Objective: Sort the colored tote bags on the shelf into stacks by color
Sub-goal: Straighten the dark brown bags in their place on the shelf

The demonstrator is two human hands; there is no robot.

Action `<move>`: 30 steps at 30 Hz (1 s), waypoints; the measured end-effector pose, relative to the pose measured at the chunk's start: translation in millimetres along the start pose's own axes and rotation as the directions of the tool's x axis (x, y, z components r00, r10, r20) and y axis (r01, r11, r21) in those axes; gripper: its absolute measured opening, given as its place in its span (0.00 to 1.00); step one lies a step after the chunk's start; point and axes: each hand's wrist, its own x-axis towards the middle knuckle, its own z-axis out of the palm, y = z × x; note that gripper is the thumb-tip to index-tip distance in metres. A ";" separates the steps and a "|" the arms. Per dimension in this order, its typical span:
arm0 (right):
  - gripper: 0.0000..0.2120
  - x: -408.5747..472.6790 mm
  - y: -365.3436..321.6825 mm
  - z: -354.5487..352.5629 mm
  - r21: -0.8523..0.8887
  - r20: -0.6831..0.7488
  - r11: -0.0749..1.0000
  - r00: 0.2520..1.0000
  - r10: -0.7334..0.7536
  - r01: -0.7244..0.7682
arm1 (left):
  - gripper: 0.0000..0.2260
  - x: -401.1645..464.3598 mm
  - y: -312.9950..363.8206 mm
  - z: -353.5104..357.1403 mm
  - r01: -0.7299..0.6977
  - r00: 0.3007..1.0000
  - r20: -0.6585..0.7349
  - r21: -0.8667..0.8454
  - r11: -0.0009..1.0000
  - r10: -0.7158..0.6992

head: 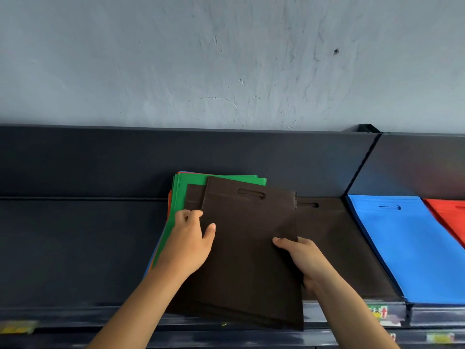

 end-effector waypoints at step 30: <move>0.04 6.7 -17.1 -52.8 -0.074 0.136 0.992 0.986 -0.093 0.103 | 0.15 29.1 43.8 15.0 0.322 0.945 0.159 -0.292 0.901 -0.286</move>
